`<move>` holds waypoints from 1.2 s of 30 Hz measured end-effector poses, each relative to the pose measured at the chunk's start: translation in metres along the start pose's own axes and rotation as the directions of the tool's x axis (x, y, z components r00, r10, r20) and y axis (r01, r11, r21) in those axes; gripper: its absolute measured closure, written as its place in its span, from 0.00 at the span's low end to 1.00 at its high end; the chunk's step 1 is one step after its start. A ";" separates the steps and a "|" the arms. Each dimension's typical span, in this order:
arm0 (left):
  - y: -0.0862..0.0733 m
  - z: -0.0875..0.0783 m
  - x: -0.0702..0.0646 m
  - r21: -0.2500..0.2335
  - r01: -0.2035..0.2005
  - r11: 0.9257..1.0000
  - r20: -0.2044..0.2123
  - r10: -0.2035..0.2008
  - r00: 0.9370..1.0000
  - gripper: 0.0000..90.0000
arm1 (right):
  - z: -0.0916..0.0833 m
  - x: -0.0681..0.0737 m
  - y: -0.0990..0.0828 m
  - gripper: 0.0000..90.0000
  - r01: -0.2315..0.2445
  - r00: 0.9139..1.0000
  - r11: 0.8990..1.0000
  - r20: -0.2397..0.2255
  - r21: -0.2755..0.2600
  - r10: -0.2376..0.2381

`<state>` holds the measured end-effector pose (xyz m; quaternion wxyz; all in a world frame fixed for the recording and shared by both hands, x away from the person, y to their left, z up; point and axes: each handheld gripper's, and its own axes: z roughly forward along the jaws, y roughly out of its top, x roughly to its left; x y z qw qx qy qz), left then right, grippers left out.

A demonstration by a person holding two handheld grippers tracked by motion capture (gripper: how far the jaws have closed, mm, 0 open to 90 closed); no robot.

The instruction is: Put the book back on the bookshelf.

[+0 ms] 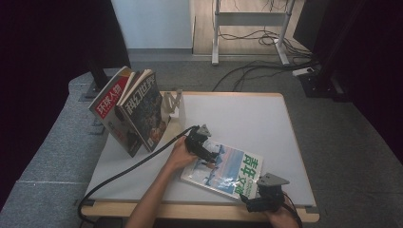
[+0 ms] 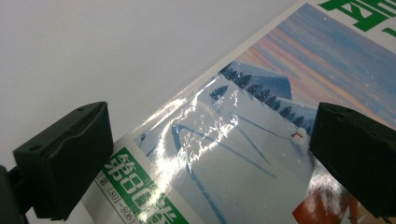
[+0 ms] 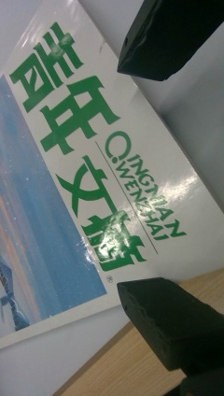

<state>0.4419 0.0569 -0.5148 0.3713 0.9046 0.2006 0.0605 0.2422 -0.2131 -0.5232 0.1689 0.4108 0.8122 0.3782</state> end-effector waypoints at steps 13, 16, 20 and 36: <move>-0.002 0.004 0.006 0.003 0.030 1.000 0.002 -0.030 1.000 0.00 | 0.003 0.007 -0.009 0.00 0.008 1.000 1.000 -0.003 0.025 -0.008; -0.002 0.004 0.005 0.005 0.030 1.000 -0.004 -0.030 1.000 0.00 | 0.004 0.005 -0.010 0.00 0.008 1.000 1.000 -0.004 0.025 -0.008; -0.002 0.002 0.004 0.021 0.027 0.999 -0.009 -0.026 1.000 0.00 | 0.003 0.002 -0.011 0.00 0.000 1.000 1.000 -0.011 0.027 0.000; -0.007 0.000 0.006 0.032 0.055 0.998 0.023 -0.056 0.998 0.00 | 0.000 -0.018 -0.011 0.00 -0.034 0.999 0.999 -0.004 0.029 0.034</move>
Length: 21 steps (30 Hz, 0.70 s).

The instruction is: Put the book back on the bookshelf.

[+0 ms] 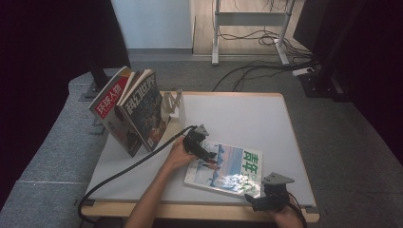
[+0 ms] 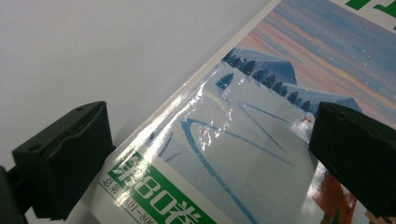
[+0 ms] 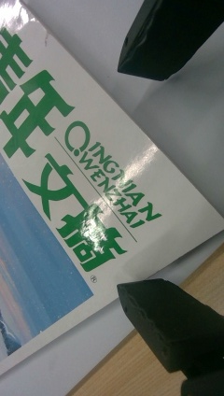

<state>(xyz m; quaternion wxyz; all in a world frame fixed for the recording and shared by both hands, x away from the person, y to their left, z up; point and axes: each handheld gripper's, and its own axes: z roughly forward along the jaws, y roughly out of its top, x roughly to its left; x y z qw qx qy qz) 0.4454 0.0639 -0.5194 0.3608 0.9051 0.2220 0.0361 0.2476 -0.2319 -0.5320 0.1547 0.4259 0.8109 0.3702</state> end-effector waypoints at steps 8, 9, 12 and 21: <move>-0.005 -0.005 -0.005 0.007 0.006 1.000 -0.010 -0.006 1.000 0.00 | -0.003 -0.011 -0.002 0.00 -0.021 0.999 1.000 0.043 -0.012 0.021; -0.007 -0.007 -0.006 0.008 0.008 1.000 -0.012 -0.008 1.000 0.00 | -0.003 -0.012 -0.002 0.00 -0.023 0.999 1.000 0.049 -0.013 0.024; -0.011 -0.011 -0.008 0.010 0.011 1.000 -0.015 -0.011 1.000 0.00 | -0.004 -0.019 -0.002 0.00 -0.030 0.996 0.999 0.079 -0.018 0.032; -0.025 -0.024 -0.018 0.026 0.020 0.999 -0.021 -0.019 1.000 0.00 | -0.003 -0.037 0.003 0.00 -0.037 0.988 0.999 0.147 -0.017 0.039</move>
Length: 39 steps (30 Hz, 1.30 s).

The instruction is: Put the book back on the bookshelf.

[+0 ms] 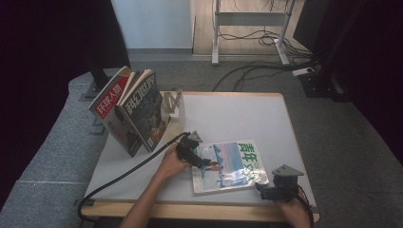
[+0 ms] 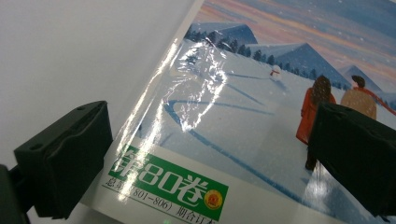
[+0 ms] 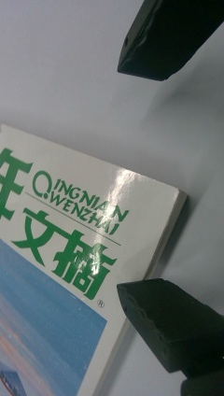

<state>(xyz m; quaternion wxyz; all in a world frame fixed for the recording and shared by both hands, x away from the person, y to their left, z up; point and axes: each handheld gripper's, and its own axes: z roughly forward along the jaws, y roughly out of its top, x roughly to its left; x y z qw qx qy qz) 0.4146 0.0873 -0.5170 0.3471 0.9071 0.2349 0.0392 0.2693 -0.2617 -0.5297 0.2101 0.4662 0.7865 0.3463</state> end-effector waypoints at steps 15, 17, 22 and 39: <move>-0.020 -0.017 -0.015 0.016 0.015 1.000 -0.006 -0.015 1.000 0.00 | 0.012 -0.016 0.014 0.00 -0.009 0.997 1.000 0.071 0.008 0.008; -0.023 -0.019 -0.018 0.016 0.016 1.000 -0.005 -0.016 1.000 0.00 | 0.013 -0.018 0.015 0.00 -0.013 0.997 1.000 0.073 0.009 0.012; -0.029 -0.025 -0.024 0.026 0.021 0.999 0.001 -0.021 1.000 0.00 | 0.021 -0.025 0.022 0.00 -0.024 0.996 1.000 0.084 0.012 0.023; -0.048 -0.041 -0.048 0.050 0.009 0.999 0.020 -0.010 1.000 0.00 | 0.041 -0.039 0.042 0.00 -0.040 0.995 0.999 0.094 0.025 0.037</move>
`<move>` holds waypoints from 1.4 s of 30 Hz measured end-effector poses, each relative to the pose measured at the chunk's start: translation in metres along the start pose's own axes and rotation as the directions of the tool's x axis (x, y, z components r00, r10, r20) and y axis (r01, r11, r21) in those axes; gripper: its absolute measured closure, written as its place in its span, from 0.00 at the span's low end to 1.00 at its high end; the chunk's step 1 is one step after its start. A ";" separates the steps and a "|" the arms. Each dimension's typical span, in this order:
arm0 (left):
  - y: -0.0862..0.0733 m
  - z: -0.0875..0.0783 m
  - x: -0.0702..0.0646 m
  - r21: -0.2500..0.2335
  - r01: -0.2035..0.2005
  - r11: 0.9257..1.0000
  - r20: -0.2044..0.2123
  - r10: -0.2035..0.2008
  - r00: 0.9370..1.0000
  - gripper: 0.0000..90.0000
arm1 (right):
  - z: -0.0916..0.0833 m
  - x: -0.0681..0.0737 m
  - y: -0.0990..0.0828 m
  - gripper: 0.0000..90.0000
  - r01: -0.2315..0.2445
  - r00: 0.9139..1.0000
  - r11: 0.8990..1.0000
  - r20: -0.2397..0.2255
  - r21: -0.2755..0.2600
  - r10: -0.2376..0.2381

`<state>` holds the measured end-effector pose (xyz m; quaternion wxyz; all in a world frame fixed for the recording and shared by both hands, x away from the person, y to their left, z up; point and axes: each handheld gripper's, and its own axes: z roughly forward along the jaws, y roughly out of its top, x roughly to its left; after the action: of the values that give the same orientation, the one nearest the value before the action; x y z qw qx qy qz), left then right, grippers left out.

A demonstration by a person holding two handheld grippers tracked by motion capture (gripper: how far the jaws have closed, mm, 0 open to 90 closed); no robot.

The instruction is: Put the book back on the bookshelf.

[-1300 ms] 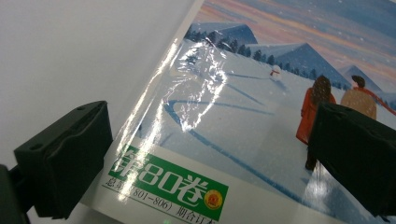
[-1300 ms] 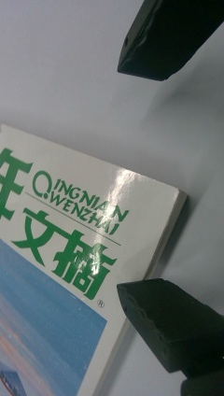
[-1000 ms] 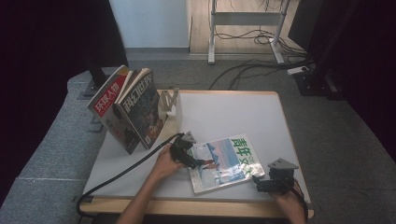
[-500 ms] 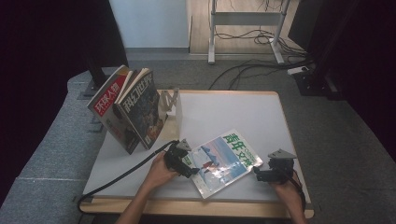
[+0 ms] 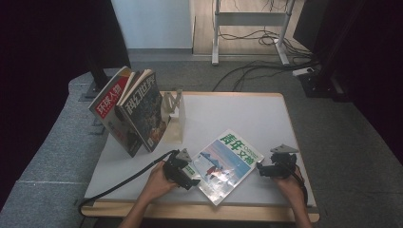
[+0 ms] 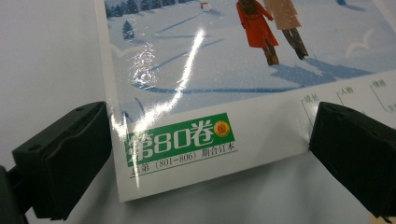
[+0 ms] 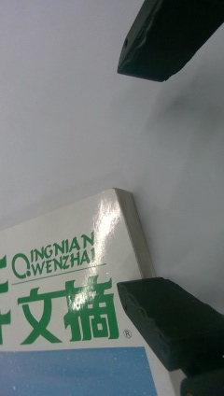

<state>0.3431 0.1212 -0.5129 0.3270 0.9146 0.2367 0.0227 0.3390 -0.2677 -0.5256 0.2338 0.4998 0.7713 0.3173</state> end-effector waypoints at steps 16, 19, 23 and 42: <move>-0.011 -0.008 -0.029 0.042 -0.059 0.997 0.005 0.058 0.998 0.00 | 0.021 -0.006 0.020 0.00 -0.014 1.000 1.000 -0.006 0.007 0.015; -0.016 -0.011 -0.032 0.021 -0.060 0.998 0.029 0.060 0.998 0.00 | 0.026 -0.006 0.025 0.00 -0.012 1.000 1.000 -0.002 0.011 0.012; -0.024 -0.015 -0.025 -0.037 -0.029 0.999 0.073 0.031 0.997 0.07 | 0.029 -0.007 0.028 0.00 -0.014 1.000 1.000 -0.002 0.011 0.014; -0.050 -0.037 0.006 -0.073 -0.027 0.997 0.041 0.030 0.999 0.46 | 0.000 0.010 0.022 0.06 -0.021 0.992 0.999 -0.123 -0.032 0.017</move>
<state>0.3202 0.1798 -0.5152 0.3644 0.9058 0.2156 0.0165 0.3489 -0.2518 -0.5096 0.1915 0.4828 0.7739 0.3624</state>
